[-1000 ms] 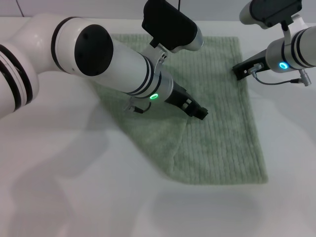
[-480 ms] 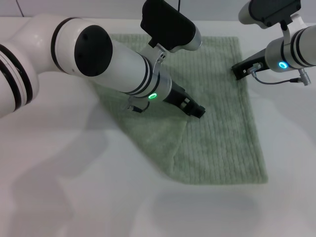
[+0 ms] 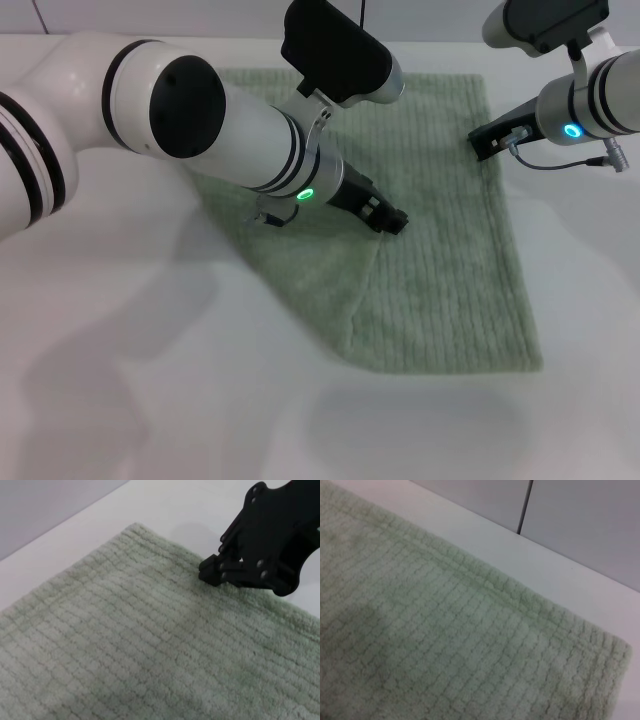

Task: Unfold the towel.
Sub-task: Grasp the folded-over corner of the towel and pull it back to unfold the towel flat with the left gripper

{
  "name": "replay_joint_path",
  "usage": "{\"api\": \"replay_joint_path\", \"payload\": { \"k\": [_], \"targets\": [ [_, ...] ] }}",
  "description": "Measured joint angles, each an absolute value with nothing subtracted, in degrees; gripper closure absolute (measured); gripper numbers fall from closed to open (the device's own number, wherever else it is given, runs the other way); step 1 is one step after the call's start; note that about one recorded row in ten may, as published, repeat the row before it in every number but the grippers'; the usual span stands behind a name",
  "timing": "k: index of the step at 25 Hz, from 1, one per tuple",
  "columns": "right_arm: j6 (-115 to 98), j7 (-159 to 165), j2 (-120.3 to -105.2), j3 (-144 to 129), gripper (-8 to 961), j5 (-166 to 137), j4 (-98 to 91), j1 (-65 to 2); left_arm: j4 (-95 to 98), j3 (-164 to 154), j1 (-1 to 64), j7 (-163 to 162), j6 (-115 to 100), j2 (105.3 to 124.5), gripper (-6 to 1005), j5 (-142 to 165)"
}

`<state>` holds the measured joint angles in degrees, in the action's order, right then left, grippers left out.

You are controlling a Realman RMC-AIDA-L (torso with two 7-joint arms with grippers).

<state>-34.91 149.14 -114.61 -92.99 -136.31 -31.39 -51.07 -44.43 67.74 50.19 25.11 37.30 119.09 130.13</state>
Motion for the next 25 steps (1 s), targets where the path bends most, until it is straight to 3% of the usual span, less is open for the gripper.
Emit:
{"api": "replay_joint_path", "payload": {
  "k": [16, 25],
  "targets": [
    [-34.9, 149.1, -114.63, -93.0, 930, -136.2, -31.2, -51.1, -44.0, 67.1, 50.4, 25.4, 36.5, 119.09, 575, 130.1],
    [-34.9, 149.1, -114.68, -93.0, 930, -136.2, -31.2, -51.1, -44.1, 66.9, 50.5, 25.4, 36.4, 119.09, 625, 129.9]
  ]
}}
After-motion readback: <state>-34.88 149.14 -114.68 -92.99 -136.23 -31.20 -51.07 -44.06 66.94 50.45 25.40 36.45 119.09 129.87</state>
